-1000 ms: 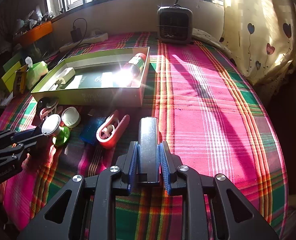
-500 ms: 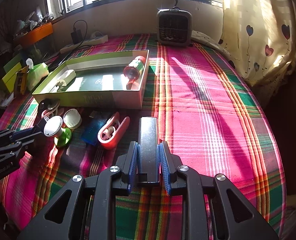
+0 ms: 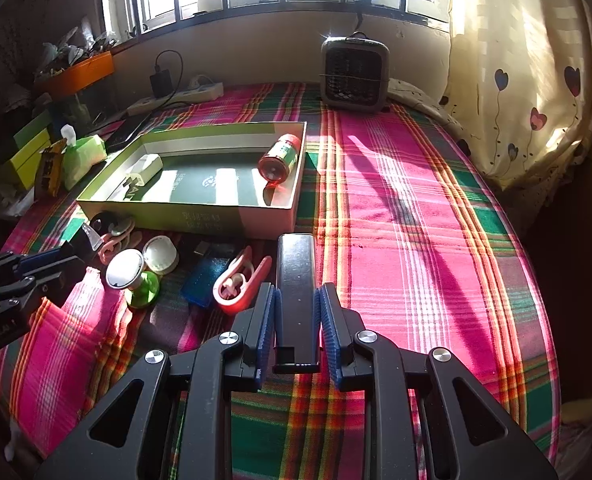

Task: Organize rigid objects
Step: 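Lift black gadget with left tool while right tool lifts the black bar, then carry black gadget into box with left tool while right tool holds black bar above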

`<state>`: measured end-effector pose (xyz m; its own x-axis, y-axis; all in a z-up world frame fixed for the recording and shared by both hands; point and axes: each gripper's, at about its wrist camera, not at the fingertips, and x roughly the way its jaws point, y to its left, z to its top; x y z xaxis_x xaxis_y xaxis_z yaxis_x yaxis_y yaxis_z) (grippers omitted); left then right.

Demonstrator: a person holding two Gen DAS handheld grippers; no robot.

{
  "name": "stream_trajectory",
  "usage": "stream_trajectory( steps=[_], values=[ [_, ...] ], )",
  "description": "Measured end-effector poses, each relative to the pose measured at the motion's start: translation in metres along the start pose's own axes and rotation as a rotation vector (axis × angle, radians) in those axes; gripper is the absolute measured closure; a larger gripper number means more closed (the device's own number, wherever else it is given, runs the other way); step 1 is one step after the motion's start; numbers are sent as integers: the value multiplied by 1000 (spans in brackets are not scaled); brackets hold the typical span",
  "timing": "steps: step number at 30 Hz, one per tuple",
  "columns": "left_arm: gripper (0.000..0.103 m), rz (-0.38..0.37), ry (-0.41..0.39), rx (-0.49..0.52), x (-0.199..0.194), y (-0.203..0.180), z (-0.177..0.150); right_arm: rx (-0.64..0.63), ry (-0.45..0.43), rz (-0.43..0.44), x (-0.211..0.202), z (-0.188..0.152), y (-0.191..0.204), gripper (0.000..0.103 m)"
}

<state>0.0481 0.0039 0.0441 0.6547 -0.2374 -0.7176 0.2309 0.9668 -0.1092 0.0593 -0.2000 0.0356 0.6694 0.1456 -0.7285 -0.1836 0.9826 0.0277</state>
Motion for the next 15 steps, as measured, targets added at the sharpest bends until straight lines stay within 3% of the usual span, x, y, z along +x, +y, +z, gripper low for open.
stream_trajectory(
  steps=[15],
  values=[
    [77, -5, -24, -9, 0, 11, 30, -30, -34, 24, -4, 23, 11, 79]
  ],
)
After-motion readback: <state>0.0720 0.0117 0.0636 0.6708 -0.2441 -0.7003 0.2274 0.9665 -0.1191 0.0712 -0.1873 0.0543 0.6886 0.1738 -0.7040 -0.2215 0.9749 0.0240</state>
